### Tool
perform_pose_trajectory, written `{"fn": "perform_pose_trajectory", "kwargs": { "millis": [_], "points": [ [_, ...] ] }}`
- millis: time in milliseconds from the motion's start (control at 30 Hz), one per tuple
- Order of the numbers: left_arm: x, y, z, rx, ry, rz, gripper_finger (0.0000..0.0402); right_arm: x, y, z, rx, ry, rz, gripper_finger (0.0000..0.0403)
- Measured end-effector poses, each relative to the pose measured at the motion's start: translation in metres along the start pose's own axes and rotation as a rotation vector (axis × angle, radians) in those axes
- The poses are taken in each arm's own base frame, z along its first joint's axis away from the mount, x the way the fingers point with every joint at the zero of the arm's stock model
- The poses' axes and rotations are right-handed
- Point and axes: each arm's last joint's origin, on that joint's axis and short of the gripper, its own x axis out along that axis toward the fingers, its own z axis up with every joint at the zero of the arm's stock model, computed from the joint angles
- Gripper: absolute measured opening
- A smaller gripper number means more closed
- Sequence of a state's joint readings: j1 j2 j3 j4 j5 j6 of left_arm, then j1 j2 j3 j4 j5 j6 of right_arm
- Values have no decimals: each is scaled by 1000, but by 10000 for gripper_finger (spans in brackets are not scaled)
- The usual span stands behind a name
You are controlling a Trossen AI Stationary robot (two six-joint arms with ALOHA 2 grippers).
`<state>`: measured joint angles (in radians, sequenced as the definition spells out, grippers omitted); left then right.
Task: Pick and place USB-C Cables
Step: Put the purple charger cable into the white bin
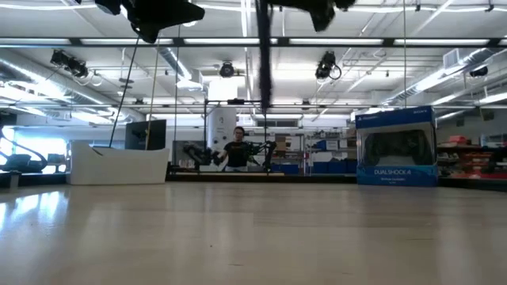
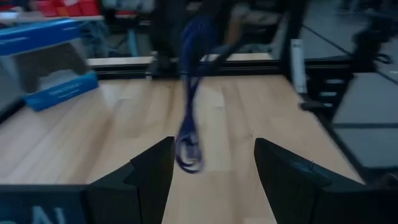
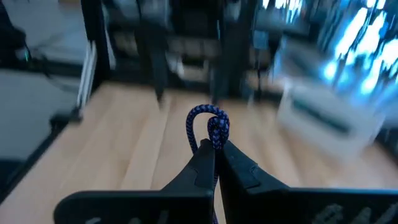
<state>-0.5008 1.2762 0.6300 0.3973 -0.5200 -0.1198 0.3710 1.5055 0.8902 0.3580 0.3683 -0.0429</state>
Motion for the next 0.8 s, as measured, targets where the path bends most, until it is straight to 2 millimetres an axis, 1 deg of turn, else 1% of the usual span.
{"fn": "perform_pose_trajectory", "kwargs": {
  "millis": [133,300,500,633,800],
  "points": [
    [6,13,1,-11,-3,72,231,1,-6,13,-54,-126,0,8],
    [13,30,4,-15,-11,138,231,4,-18,18,-65,-186,5,8],
    [17,40,12,-1,-77,83,231,9,-37,19,-61,-202,-16,7],
    [20,45,12,2,-71,73,231,11,-46,20,-56,-221,-18,7],
    [27,52,8,0,-59,92,231,12,-54,23,-50,-262,-9,7]
  ]
}}
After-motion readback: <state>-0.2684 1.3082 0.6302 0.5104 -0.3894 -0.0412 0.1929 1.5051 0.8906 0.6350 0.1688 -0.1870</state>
